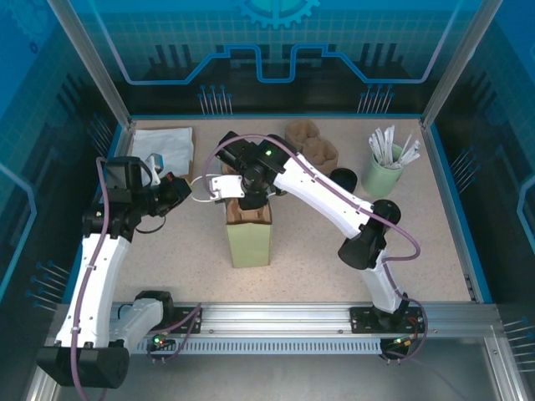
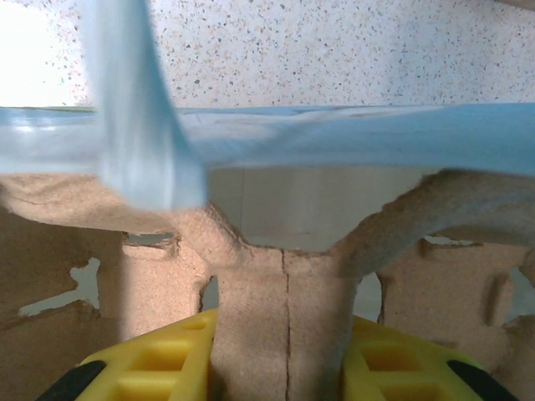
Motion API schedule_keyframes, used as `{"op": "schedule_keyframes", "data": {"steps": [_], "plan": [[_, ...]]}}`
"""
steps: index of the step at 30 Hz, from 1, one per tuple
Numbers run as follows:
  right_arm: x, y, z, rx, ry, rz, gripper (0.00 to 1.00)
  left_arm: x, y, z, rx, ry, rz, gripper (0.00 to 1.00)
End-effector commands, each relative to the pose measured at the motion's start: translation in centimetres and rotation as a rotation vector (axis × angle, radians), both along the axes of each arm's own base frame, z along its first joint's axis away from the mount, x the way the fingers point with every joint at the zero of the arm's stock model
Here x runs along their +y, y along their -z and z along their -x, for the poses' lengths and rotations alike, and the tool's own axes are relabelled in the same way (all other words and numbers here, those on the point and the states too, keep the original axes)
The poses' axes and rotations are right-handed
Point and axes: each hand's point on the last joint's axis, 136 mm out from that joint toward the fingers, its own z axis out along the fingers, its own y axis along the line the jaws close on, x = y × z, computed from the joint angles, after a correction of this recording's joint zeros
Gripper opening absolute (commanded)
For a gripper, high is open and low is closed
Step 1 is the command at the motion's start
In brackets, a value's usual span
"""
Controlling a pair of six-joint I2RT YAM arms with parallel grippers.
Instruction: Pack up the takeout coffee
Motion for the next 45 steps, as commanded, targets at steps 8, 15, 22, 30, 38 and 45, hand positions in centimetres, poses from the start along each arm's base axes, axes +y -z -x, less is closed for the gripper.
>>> {"op": "schedule_keyframes", "data": {"steps": [8,15,22,30,38,45], "plan": [[0.7,2.2,1.6,0.045,-0.047,0.076,0.31,0.6,1.0,0.8,0.02,-0.031,-0.006,0.02],[0.0,3.0,1.4,0.079,-0.022,0.096,0.31,2.0,1.7,1.6,0.054,-0.095,-0.077,0.02],[-1.6,3.8,1.1,0.077,0.003,0.156,0.31,2.7,2.2,2.1,0.076,-0.122,-0.114,0.01],[-2.1,4.0,1.0,0.087,0.012,0.172,0.31,2.1,2.0,2.0,0.055,-0.089,-0.09,0.01],[-1.7,5.0,1.5,0.154,0.028,0.159,0.31,3.1,2.6,2.5,0.081,-0.109,-0.157,0.01],[-1.6,4.0,1.4,0.173,0.041,0.098,0.31,4.4,2.9,3.0,0.109,-0.156,-0.227,0.01]]}}
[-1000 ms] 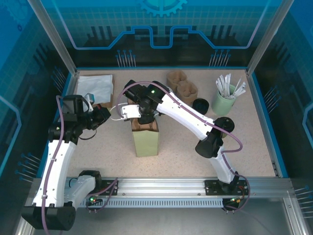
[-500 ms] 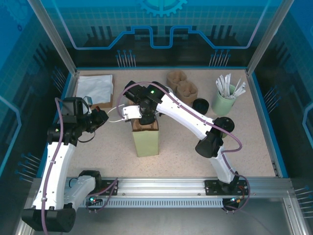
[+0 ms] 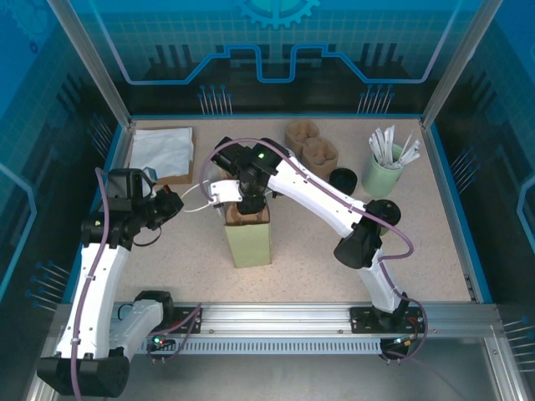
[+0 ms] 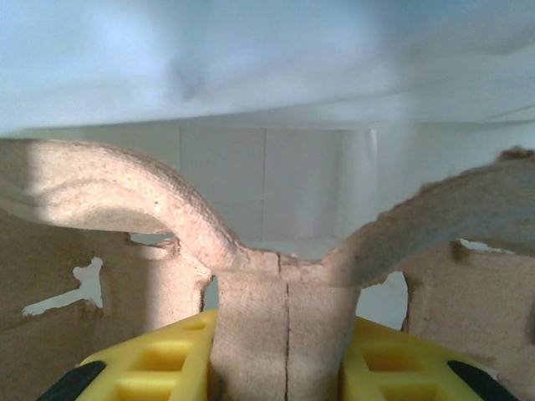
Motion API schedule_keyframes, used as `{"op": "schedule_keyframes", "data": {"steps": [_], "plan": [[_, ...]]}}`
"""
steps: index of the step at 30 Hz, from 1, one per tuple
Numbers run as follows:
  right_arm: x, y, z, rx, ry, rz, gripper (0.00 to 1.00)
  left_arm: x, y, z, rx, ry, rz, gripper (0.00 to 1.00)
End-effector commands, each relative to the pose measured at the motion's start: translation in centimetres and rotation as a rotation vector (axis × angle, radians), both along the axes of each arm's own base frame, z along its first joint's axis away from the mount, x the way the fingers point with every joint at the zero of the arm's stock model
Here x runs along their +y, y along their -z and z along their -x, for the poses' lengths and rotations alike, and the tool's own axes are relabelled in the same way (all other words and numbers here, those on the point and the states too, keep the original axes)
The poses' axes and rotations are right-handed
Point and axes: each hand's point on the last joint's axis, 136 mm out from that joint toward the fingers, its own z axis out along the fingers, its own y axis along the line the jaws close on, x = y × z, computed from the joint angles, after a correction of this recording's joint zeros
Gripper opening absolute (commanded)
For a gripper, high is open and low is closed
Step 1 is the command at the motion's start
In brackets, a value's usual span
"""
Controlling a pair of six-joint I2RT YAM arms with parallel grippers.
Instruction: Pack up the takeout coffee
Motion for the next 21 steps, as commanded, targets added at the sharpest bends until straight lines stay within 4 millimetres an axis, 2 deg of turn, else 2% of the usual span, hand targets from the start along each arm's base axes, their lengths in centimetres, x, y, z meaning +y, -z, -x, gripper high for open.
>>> {"op": "schedule_keyframes", "data": {"steps": [1,4,7,12,21], "plan": [[-1.7,1.9,1.2,0.122,0.033,0.059,0.31,1.4,-0.4,0.6,0.008,-0.037,-0.072,0.01],[-2.2,2.0,1.0,0.111,0.035,0.076,0.31,1.4,-0.8,0.5,-0.003,-0.032,-0.072,0.02],[-2.6,2.5,1.0,0.116,0.037,0.11,0.31,0.0,-1.6,-0.2,-0.055,0.029,-0.02,0.01],[-2.0,3.1,1.4,0.135,0.024,0.114,0.31,-1.6,-2.0,-0.8,-0.096,0.095,0.061,0.02],[-1.9,4.0,1.6,0.166,0.023,0.122,0.31,-1.4,-1.4,-0.3,-0.073,0.083,0.049,0.03]]}}
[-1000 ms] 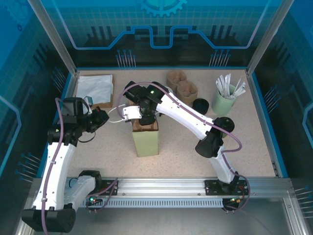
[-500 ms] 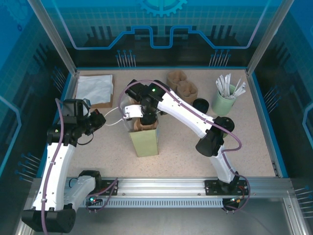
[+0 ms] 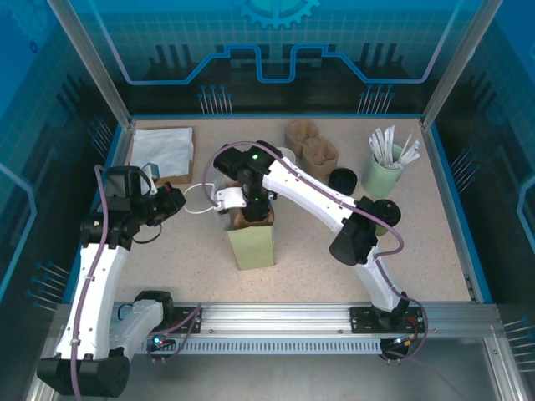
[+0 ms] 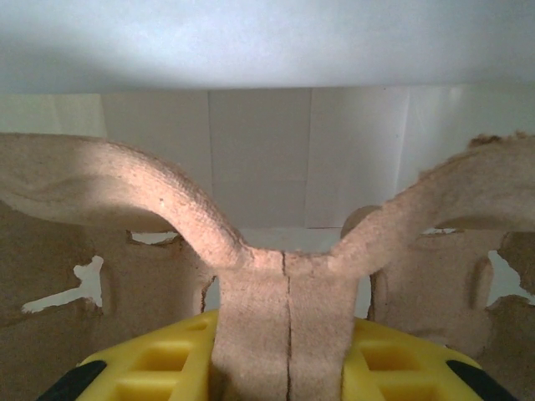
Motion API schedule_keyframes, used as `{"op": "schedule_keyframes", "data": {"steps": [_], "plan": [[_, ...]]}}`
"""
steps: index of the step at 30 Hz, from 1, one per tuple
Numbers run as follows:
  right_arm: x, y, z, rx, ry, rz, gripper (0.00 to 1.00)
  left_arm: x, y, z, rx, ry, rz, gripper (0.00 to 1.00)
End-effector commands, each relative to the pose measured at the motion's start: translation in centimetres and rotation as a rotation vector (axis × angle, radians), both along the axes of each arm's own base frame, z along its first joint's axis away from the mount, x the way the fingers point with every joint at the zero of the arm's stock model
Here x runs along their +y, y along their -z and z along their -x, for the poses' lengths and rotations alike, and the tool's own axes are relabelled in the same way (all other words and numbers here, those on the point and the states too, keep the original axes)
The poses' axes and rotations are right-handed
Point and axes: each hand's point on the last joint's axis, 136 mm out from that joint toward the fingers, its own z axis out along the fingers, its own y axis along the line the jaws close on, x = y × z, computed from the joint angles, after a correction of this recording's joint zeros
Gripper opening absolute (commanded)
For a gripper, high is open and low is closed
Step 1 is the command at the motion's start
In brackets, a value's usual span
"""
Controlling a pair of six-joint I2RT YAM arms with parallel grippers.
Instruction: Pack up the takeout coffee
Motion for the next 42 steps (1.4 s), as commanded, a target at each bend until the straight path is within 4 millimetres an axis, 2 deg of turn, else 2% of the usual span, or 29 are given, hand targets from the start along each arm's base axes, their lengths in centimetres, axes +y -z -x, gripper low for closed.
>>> {"op": "schedule_keyframes", "data": {"steps": [1,9,20,25,29,34,42], "plan": [[-0.3,0.5,0.8,0.055,0.011,0.012,0.31,0.1,0.1,0.3,-0.005,0.005,0.001,0.03],[-0.6,0.8,0.6,0.072,0.026,0.009,0.31,0.9,0.5,0.6,0.02,-0.036,-0.03,0.04],[-0.3,2.9,0.4,0.099,0.017,0.044,0.31,-0.4,-0.5,0.4,-0.021,0.015,0.033,0.1],[-0.4,3.7,0.4,0.11,0.016,0.064,0.32,-0.3,-0.2,0.4,-0.015,0.01,0.024,0.23],[-0.6,4.1,0.5,0.115,0.015,0.078,0.32,-0.1,0.4,0.3,0.003,0.002,0.018,0.29],[-1.1,4.4,0.4,0.111,0.017,0.098,0.32,0.3,1.3,0.4,0.024,-0.01,-0.006,0.24],[-1.4,5.2,0.1,0.107,0.01,0.128,0.33,1.4,2.3,0.7,0.057,-0.051,-0.058,0.07]]}}
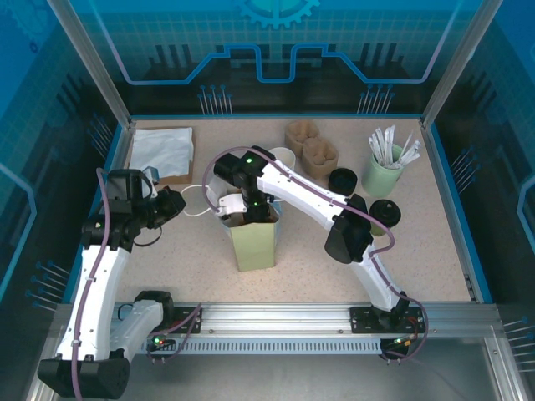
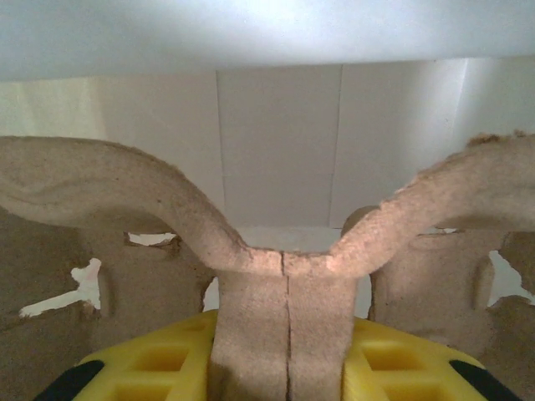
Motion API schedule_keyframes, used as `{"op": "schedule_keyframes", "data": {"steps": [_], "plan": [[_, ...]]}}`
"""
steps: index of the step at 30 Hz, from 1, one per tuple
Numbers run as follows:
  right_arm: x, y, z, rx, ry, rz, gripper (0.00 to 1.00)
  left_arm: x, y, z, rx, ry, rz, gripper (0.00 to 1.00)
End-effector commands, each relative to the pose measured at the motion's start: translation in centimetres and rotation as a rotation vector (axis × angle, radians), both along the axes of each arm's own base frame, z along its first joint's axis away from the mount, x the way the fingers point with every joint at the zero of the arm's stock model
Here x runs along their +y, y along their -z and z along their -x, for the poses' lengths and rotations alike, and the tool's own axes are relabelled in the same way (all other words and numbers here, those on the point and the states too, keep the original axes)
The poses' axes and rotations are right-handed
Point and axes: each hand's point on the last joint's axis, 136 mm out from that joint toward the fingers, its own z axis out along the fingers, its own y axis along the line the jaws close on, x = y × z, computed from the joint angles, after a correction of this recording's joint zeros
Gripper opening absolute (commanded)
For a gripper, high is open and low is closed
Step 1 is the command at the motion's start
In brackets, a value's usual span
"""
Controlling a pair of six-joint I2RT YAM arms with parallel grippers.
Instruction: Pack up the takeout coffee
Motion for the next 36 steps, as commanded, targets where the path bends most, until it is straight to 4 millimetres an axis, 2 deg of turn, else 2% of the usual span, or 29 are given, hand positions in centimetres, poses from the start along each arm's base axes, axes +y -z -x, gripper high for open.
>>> {"op": "schedule_keyframes", "data": {"steps": [1,13,24,26,36], "plan": [[-0.8,2.0,-0.1,0.037,-0.001,0.06,0.33,0.8,1.2,0.4,0.035,-0.028,-0.033,0.06],[-1.0,3.1,-0.3,0.032,-0.006,0.091,0.34,0.2,0.1,0.1,0.004,-0.008,-0.002,0.02],[-1.4,4.0,-0.1,0.046,-0.013,0.118,0.34,0.3,0.1,0.0,0.008,-0.011,-0.006,0.0],[-1.5,5.2,-0.1,0.064,-0.014,0.144,0.34,0.4,0.1,0.0,0.007,-0.013,-0.007,0.0],[-1.9,6.3,0.0,0.077,-0.017,0.178,0.35,0.4,-0.4,0.1,-0.001,-0.015,-0.012,0.0]]}}
